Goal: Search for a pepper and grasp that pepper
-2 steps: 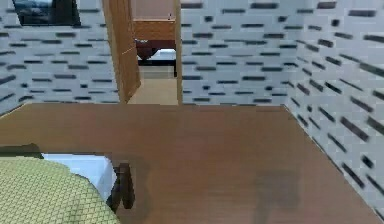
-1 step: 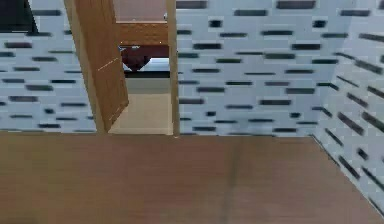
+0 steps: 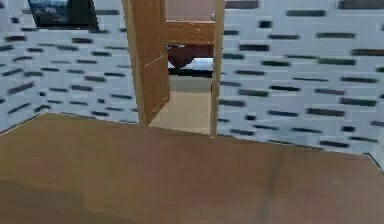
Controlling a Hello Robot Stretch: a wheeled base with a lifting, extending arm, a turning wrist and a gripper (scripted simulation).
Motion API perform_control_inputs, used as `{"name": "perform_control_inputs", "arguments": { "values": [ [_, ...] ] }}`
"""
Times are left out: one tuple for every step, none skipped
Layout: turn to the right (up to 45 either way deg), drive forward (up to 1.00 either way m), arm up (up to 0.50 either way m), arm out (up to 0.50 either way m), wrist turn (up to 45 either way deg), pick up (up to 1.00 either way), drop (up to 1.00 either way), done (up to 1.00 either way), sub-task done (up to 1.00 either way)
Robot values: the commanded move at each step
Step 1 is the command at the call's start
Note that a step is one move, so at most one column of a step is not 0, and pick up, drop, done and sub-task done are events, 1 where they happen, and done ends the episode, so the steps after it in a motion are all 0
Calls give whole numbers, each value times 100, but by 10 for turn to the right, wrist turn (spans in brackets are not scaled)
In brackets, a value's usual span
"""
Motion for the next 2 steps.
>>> {"name": "perform_control_inputs", "arguments": {
  "values": [
    [0,100,0,0,0,0,0,0,0],
    [0,100,0,0,0,0,0,0,0]
  ]
}}
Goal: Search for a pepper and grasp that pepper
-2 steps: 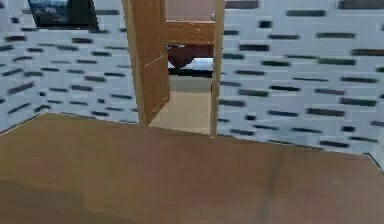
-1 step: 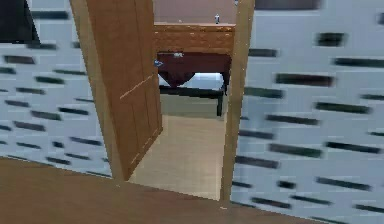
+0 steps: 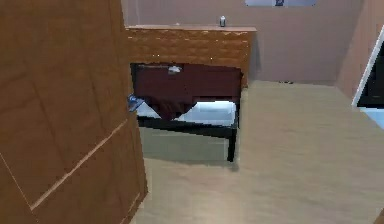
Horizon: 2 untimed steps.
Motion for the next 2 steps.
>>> {"name": "perform_control_inputs", "arguments": {
  "values": [
    [-60,0,0,0,0,0,0,0,0],
    [0,40,0,0,0,0,0,0,0]
  ]
}}
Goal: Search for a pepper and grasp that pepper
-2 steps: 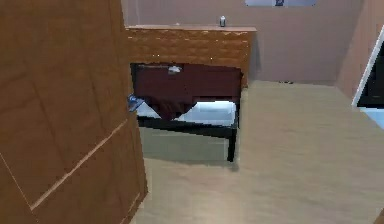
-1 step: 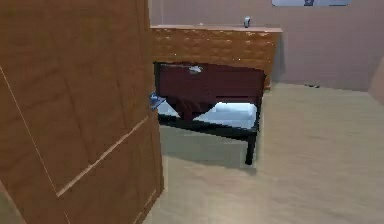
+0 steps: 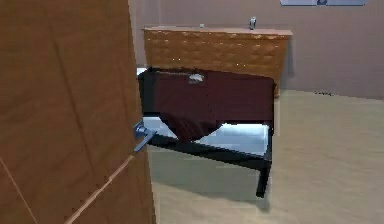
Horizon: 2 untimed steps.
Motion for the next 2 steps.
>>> {"name": "perform_control_inputs", "arguments": {
  "values": [
    [450,0,0,0,0,0,0,0,0],
    [180,0,0,0,0,0,0,0,0]
  ]
}}
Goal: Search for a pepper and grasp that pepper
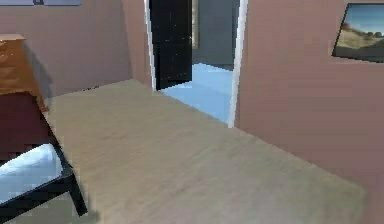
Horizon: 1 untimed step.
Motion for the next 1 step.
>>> {"name": "perform_control_inputs", "arguments": {
  "values": [
    [0,100,0,0,0,0,0,0,0]
  ]
}}
